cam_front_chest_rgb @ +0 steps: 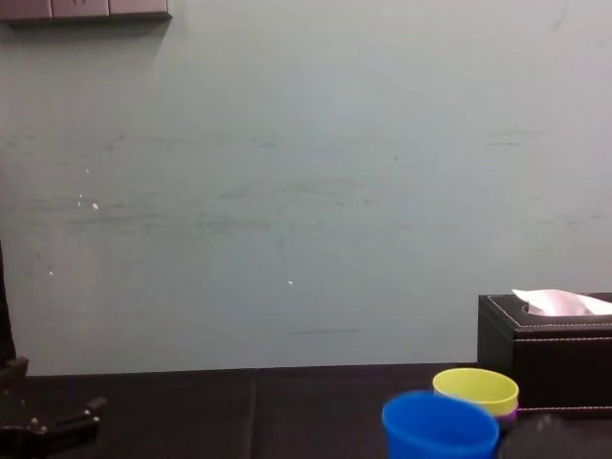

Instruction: Stack the three plastic cups sequentially using one hand.

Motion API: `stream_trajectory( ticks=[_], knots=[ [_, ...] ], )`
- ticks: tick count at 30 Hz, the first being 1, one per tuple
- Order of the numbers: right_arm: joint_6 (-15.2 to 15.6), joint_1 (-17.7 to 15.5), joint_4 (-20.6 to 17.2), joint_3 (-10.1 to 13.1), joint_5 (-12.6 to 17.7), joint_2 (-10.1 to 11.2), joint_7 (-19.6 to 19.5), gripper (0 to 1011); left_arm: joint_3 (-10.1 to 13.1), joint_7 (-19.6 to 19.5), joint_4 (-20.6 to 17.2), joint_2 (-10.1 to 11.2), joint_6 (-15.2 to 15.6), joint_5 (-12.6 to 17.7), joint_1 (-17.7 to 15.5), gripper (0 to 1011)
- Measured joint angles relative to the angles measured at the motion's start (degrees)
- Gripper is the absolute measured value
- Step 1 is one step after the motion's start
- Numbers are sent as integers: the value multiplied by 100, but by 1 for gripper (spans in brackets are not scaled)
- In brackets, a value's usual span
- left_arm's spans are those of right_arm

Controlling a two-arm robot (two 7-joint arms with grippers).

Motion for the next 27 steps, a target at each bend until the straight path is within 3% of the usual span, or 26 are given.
stream_trajectory(
  ticks=[6,13,19,27],
  knots=[
    [398,143,-369,146,190,123,-34,726,0,0,0,0,0,0,0,1011],
    [817,547,-482,255,358,167,-152,726,0,0,0,0,0,0,0,1011],
    [1042,949,-301,306,475,113,-258,726,0,0,0,0,0,0,0,1011],
    [1063,1277,115,287,571,0,-315,726,0,0,0,0,0,0,0,1012]
  ],
)
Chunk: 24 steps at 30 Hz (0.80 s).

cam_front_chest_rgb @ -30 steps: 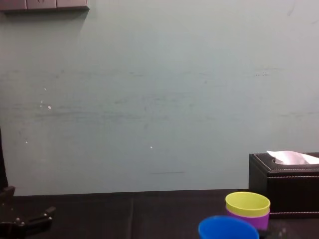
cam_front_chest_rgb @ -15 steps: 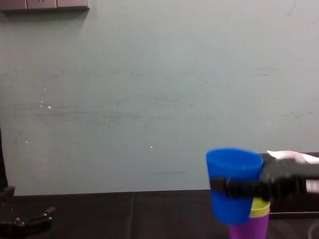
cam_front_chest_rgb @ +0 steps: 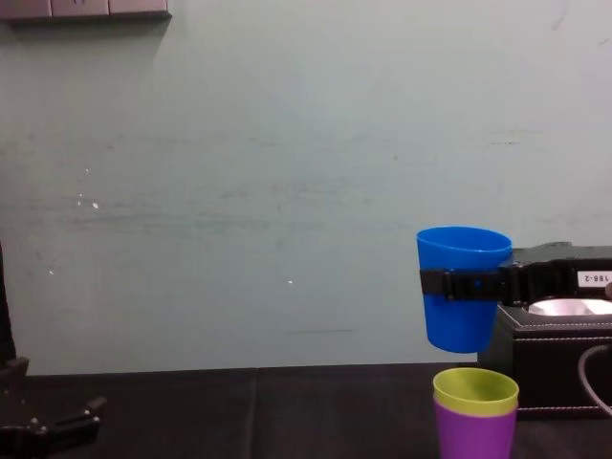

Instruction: Stack the three plastic cups sequentially using one hand.

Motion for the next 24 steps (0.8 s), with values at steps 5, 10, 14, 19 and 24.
stream_trajectory(
  ticks=[5,10,14,19,24],
  knots=[
    [2,102,267,-29,41,-76,-63,726,0,0,0,0,0,0,0,1011],
    [-9,138,428,-69,34,-105,-94,726,0,0,0,0,0,0,0,1011],
    [-42,142,493,-100,-2,-112,-109,726,0,0,0,0,0,0,0,1011],
    [-74,120,526,-107,-27,-113,-117,726,0,0,0,0,0,0,0,1011],
    [-96,93,542,-101,-31,-103,-116,726,0,0,0,0,0,0,0,1012]
  ],
)
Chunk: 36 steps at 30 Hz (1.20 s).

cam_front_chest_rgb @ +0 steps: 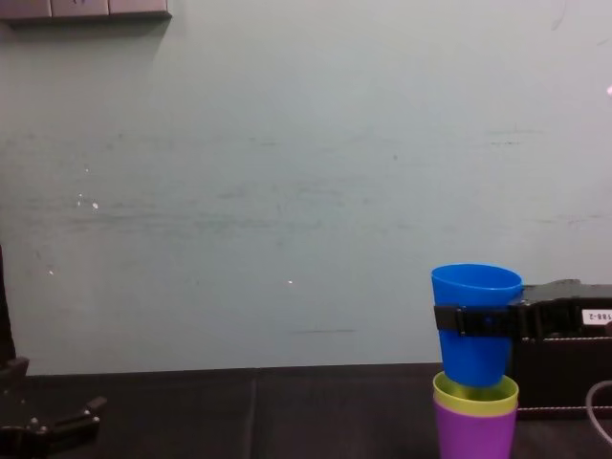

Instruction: Stack the three plastic cups sequentially using one hand.

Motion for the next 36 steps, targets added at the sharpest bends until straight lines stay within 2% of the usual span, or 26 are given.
stream_trajectory(
  ticks=[34,36],
  knots=[
    [-47,-88,191,-69,-39,-41,85,726,0,0,0,0,0,0,0,1011],
    [-47,-88,187,-67,-39,-40,84,756,0,0,0,0,0,0,0,1011]
  ],
)
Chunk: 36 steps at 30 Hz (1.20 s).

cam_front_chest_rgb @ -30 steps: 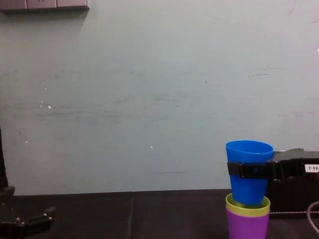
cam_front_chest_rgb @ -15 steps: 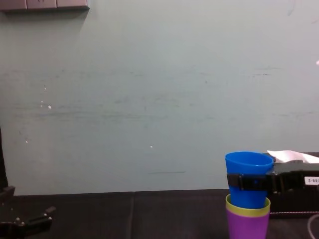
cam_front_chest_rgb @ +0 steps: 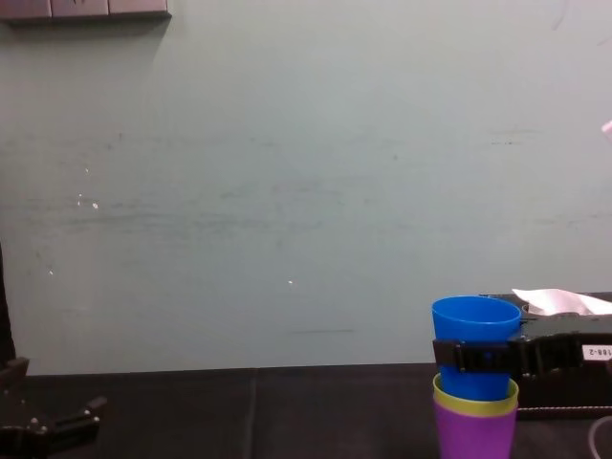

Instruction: Stack the three plastic cups sequentially using one hand.

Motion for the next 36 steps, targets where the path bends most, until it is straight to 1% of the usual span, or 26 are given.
stream_trajectory(
  ticks=[3,4,6,7,11,17,19,21,22,25,26,28,29,32,33,34,35,36],
  knots=[
    [1,0,-3,2,1,1,-1,807,0,0,0,0,0,0,0,1011],
    [1,0,-5,3,1,2,-1,847,0,0,0,0,0,0,0,1011],
    [2,0,-7,4,1,2,-2,879,0,0,0,0,0,0,0,1011],
    [2,0,-9,4,2,3,-2,925,0,0,0,0,0,0,0,1011],
    [4,0,-11,7,4,5,-3,1002,0,0,0,0,0,0,0,1011],
    [2,-11,-32,23,16,8,-9,1000,0,0,0,0,0,0,0,1011],
    [-38,-76,-115,84,51,25,-25,1000,0,0,0,0,0,0,0,1011],
    [-126,-231,-277,204,101,56,-137,1000,0,0,0,0,0,0,0,1011],
    [-194,-349,-396,304,121,66,-256,1000,0,0,0,0,0,0,0,1011],
    [-283,-538,-544,463,150,58,-472,1000,0,0,0,0,0,0,0,1011],
    [-300,-663,-635,571,160,25,-662,1000,0,0,0,0,0,0,0,1011],
    [-305,-777,-709,681,167,-16,-859,1000,0,0,0,0,0,0,0,1011],
    [-335,-908,-792,792,153,-73,-1089,1000,0,0,0,0,0,0,0,1011],
    [-438,-1112,-900,958,63,-195,-1486,1000,0,0,0,0,0,0,0,1011],
    [-516,-1226,-945,1050,-21,-286,-1743,1000,0,0,0,0,0,0,0,1011],
    [-546,-1281,-962,1095,-56,-340,-1867,1000,0,0,0,0,0,0,0,1011],
    [-599,-1373,-985,1164,-140,-442,-2121,1000,0,0,0,0,0,0,0,1011],
    [-624,-1408,-993,1186,-186,-484,-2223,1000,0,0,0,0,0,0,0,1011]
  ],
)
